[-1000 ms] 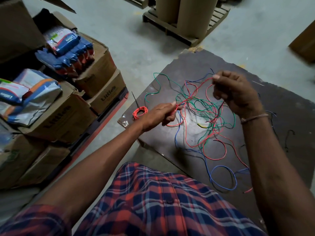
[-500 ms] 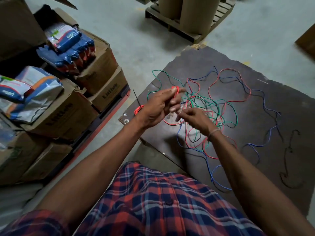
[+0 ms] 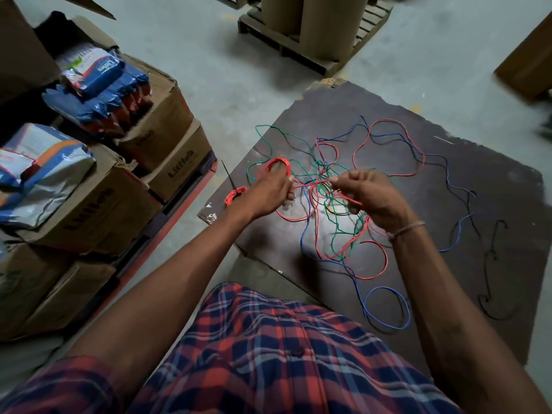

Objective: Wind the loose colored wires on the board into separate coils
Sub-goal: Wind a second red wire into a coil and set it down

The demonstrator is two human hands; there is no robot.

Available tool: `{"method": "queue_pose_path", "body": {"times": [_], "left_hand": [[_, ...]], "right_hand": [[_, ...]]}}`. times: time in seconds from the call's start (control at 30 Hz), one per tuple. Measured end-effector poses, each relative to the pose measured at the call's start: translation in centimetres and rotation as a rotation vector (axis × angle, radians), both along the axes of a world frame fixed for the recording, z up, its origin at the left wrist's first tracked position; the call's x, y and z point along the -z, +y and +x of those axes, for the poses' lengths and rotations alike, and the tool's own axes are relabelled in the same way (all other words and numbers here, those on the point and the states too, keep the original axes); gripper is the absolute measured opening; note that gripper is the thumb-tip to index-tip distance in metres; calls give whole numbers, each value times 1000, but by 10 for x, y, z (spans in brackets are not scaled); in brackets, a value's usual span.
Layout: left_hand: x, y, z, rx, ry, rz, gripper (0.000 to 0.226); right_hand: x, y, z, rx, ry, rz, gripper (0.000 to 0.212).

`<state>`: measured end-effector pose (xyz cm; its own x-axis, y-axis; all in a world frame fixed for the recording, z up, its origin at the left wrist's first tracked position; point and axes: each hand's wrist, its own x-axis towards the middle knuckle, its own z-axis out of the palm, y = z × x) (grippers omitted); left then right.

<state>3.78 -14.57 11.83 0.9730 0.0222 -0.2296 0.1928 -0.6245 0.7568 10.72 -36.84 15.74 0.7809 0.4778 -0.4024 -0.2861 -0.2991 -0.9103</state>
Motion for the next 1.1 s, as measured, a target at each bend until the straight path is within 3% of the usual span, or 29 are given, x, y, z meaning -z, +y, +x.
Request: {"method": "queue_pose_path", "body": {"times": [0.2,0.33,0.5,0.6,0.67,0.73,0.8,0.87,1.0,1.1], "left_hand": [[-4,0,-4,214,-22,162,41],[8,3,-14,283,-40,213,43],[11,-3,-25,248,44,257,39],[7,-2,-26,204,86,261,42],[3,0,-28,193,127,109,41],[0,2,-32,116,218,-268,40],[-3,5,-34,56,242,-604,42],[-10,7,-34,42,211,-812,43],[-35,10,-27,35,102,-1224,45],[-40,12,-12,-157,-52,-1396,43]], "right_hand": [[-17,-11,23,101,-50,-84,17],[-25,-12,36,272,26,145,20],[-22,1,36,296,202,407,19],[-19,7,34,230,137,442,22],[-16,7,37,217,76,438,23],[-13,5,42,247,1,389,23],[-3,2,50,285,-99,266,22],[13,2,50,281,-215,73,21],[46,22,16,44,-274,-173,9],[59,49,-29,-146,-310,-280,36]]}}
